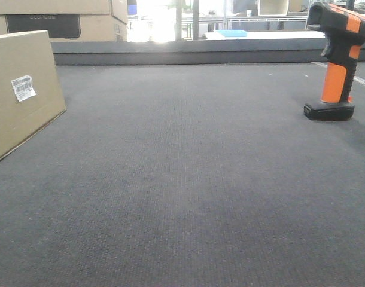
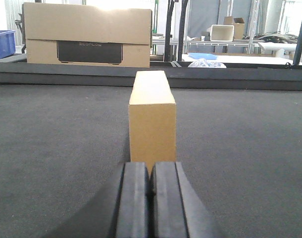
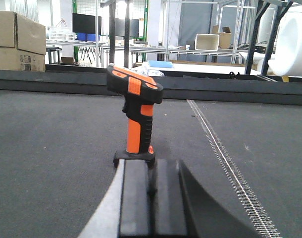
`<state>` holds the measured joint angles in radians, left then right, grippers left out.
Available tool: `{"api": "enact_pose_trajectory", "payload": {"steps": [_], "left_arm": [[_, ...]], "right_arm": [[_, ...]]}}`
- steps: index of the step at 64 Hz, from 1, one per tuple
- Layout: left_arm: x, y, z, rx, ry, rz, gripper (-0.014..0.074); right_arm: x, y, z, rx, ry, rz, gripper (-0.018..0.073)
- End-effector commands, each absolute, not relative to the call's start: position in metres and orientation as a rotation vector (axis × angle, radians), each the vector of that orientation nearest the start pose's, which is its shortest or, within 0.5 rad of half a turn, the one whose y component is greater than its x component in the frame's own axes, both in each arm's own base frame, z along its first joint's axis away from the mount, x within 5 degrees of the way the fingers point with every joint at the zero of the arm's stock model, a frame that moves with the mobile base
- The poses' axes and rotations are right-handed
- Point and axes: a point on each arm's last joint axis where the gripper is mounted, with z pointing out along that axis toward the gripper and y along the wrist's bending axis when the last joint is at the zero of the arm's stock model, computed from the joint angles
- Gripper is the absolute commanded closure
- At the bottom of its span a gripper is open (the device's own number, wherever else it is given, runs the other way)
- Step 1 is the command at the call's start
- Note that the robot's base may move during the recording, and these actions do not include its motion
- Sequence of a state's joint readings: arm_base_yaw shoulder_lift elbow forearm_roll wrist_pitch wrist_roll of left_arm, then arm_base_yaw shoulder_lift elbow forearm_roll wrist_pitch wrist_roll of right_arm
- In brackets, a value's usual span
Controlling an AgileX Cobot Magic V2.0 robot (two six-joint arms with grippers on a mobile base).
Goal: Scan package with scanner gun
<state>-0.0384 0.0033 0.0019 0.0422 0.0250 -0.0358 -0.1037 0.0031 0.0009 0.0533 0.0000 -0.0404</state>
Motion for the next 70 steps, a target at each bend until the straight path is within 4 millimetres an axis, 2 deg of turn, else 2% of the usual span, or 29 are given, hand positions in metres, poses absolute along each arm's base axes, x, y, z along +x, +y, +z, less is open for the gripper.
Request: {"api": "enact_pose_trajectory", "payload": {"steps": [1, 10, 19, 30, 41, 50, 62, 70], "left_arm": [[0.056, -0.002, 0.215, 0.028, 1.465, -0.026, 0.0707], [0.056, -0.002, 0.217, -0.001, 1.453, -0.057, 0.0707], [0.052, -0.002, 0.243, -0.029, 1.499, -0.095, 0.0707], [0.059, -0.003, 0.278, -0.027, 1.579, -0.095, 0.0707], [0.08, -0.004, 0.314, -0.019, 1.744, -0.09, 0.0707], [0.109, -0.005, 0.348, -0.004, 1.841, -0.065, 0.0707], [0.144, -0.005, 0.366, 0.01, 2.038, -0.037, 0.0707], [0.179, -0.006, 0.371, 0.01, 2.167, -0.034, 0.0707]], "right_arm": [[0.056, -0.006, 0.215, 0.083, 1.466, -0.086, 0.0727], [0.056, -0.006, 0.215, 0.083, 1.466, -0.086, 0.0727], [0.056, -0.006, 0.215, 0.083, 1.466, -0.086, 0.0727], [0.056, -0.006, 0.215, 0.083, 1.466, -0.086, 0.0727], [0.056, -0.006, 0.215, 0.083, 1.466, -0.086, 0.0727], [0.056, -0.006, 0.215, 0.083, 1.466, -0.086, 0.0727], [0.056, -0.006, 0.215, 0.083, 1.466, -0.086, 0.0727], [0.056, -0.006, 0.215, 0.083, 1.466, -0.086, 0.0727]]}}
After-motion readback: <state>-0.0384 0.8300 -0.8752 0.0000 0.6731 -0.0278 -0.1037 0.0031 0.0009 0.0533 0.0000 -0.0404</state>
